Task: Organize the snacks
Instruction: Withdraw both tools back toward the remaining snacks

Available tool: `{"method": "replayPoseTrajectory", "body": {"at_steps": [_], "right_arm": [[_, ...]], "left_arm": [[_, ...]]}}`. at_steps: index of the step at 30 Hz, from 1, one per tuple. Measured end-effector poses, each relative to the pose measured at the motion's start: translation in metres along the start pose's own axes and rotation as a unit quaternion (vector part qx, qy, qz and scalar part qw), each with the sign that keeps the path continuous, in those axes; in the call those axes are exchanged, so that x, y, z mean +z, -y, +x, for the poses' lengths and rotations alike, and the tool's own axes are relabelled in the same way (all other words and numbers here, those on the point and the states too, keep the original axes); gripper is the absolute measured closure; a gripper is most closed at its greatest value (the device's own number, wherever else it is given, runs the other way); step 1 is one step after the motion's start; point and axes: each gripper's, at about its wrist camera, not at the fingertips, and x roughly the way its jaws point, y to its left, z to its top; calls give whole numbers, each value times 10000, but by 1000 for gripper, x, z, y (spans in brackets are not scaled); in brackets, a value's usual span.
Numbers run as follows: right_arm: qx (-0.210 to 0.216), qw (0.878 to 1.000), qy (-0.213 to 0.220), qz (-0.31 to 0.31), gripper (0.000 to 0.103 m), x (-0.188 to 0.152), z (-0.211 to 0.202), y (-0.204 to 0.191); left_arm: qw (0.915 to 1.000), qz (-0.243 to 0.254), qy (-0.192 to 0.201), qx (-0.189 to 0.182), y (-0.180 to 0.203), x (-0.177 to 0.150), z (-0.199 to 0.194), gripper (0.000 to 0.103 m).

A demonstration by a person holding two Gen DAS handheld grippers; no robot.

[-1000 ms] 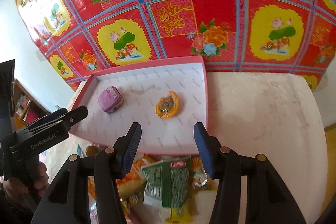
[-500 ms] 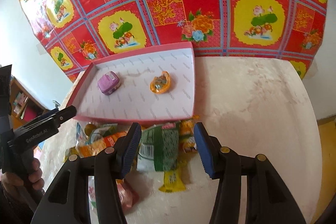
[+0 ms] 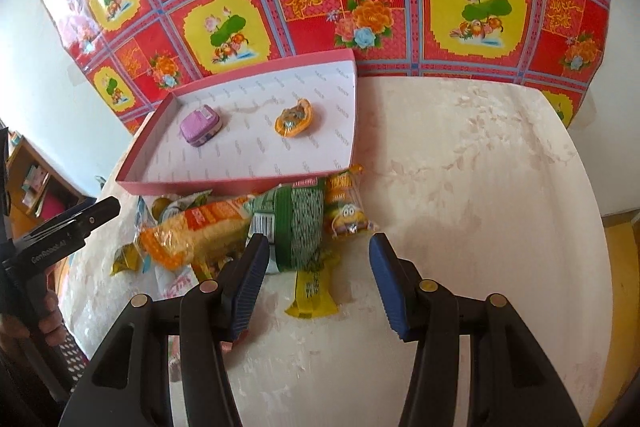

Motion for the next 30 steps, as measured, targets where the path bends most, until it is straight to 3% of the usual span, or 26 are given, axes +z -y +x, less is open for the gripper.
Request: {"method": "replayPoseTrajectory", "body": {"at_steps": [15, 30], "right_arm": [[-42, 9998, -177, -24, 50, -16, 6, 2], [-112, 9996, -251, 3, 50, -17, 17, 5]], "left_arm": [[9994, -21, -341, -41, -7, -27, 7, 27], [9984, 374, -414, 21, 9, -41, 13, 28]]}}
